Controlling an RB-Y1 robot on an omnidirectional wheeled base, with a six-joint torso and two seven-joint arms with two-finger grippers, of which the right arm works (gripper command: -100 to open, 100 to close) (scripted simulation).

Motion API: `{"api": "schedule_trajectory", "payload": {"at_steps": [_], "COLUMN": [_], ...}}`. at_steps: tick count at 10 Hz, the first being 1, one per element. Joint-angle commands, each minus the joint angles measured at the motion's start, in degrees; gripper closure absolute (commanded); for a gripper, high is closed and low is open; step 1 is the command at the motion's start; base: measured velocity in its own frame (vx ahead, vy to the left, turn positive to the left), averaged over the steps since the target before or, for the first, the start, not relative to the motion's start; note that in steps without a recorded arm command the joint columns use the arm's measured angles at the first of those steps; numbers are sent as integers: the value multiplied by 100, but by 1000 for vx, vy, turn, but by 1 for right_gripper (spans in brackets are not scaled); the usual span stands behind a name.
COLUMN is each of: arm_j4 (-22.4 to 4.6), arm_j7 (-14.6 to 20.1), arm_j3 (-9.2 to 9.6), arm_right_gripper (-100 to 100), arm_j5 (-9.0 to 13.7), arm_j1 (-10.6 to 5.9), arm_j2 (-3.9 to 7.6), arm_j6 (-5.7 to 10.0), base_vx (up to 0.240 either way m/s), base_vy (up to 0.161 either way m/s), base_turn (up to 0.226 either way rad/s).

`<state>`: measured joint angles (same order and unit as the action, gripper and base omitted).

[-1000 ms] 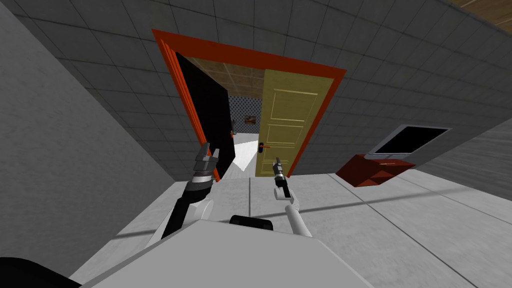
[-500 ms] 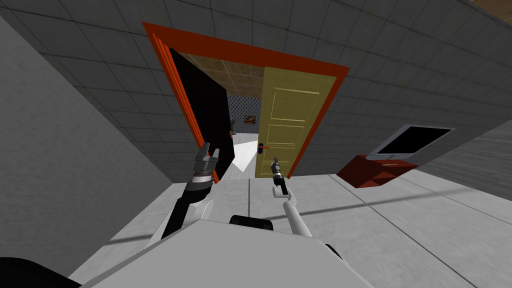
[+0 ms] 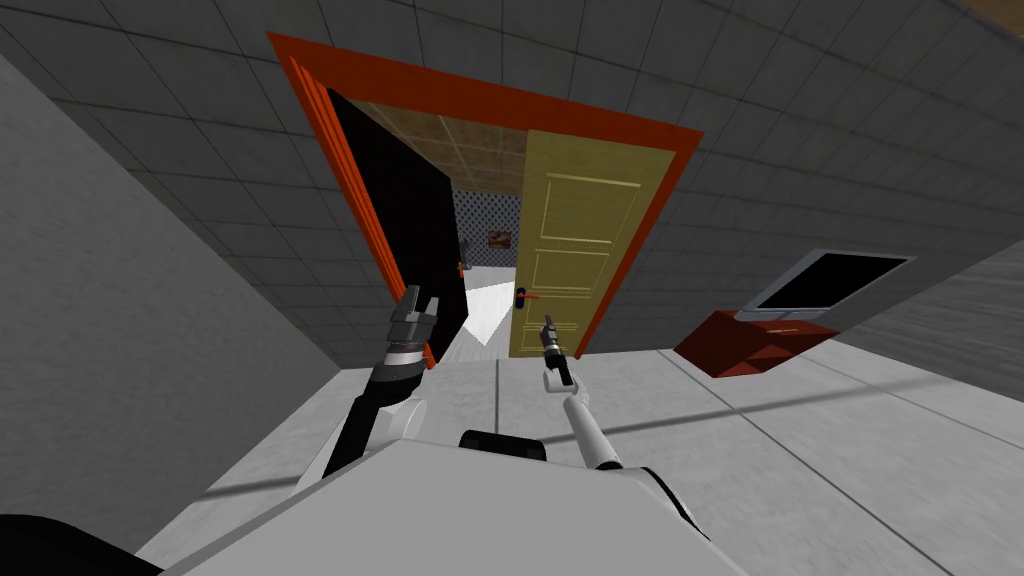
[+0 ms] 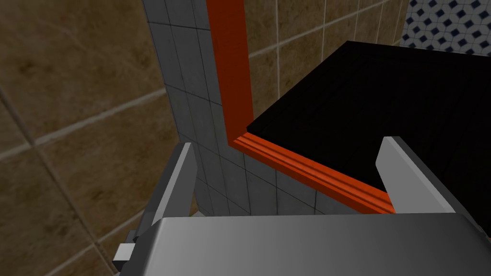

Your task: Push the door open

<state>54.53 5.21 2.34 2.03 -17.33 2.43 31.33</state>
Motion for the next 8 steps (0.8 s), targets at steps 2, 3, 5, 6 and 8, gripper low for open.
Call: {"api": "schedule_trajectory", "payload": {"at_steps": [2,3,5,6,8], "arm_j4": [-465,-540,-752,-938,-1173], "arm_j7": [-18,-18,-20,-22,-24], "arm_j3": [5,5,7,9,12], "arm_right_gripper": [-100,-100,-100,-100,-100], "arm_j5": [49,49,69,88,108], "arm_j1": [-337,-337,-465,-594,-720], "arm_j2": [-40,-40,-52,-64,-76], "arm_j6": [-8,-8,-2,4,10], "base_vx": [77,77,63,47,69], "base_vy": [-6,-8,-16,-9,-12], "base_turn": [-8,0,-4,-8,-4]}}
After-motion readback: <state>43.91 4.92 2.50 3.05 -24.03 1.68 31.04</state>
